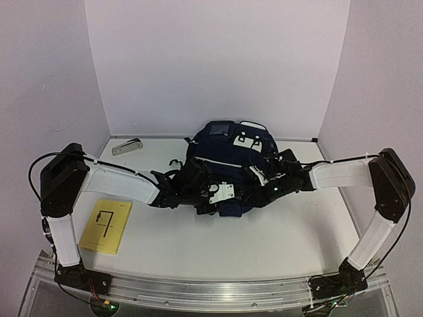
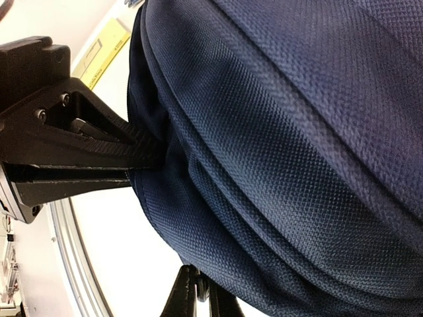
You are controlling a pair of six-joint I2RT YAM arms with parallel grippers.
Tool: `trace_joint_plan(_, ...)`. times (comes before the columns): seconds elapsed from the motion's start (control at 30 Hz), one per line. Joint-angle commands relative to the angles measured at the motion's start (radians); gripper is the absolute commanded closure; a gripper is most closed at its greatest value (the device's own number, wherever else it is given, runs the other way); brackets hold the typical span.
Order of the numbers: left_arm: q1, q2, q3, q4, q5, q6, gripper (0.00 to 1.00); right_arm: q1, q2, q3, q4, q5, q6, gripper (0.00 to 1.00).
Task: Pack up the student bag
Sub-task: Zip the student bag at the center of the board.
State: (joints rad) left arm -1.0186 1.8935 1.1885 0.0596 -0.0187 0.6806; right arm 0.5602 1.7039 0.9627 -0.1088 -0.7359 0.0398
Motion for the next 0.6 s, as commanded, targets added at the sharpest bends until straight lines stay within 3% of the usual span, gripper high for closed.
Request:
trace_joint_plan(0.0, 0.029, -0.059, -0.010, -0.071, -0.064, -0.028, 1.00, -0.036, -0.004, -0.002, -0.108, 0.022, -0.018, 0.94)
trace_joint_plan(0.1, 0.028, -0.060, -0.008, -0.064, -0.050, -0.038, 1.00, -0.037, 0.020, 0.013, -0.107, 0.040, -0.021, 0.92)
trace_joint_plan(0.2, 0.029, -0.057, -0.001, -0.063, -0.043, -0.048, 1.00, -0.036, 0.039, 0.026, -0.104, 0.051, -0.024, 0.79)
trace_joint_plan(0.37, 0.029, -0.044, 0.013, -0.064, -0.045, -0.063, 1.00, -0.030, 0.059, 0.040, -0.093, 0.061, -0.023, 0.91)
trace_joint_plan(0.57, 0.028, -0.043, 0.018, -0.064, -0.041, -0.072, 1.00, -0.014, 0.023, 0.003, -0.066, 0.010, -0.031, 0.68)
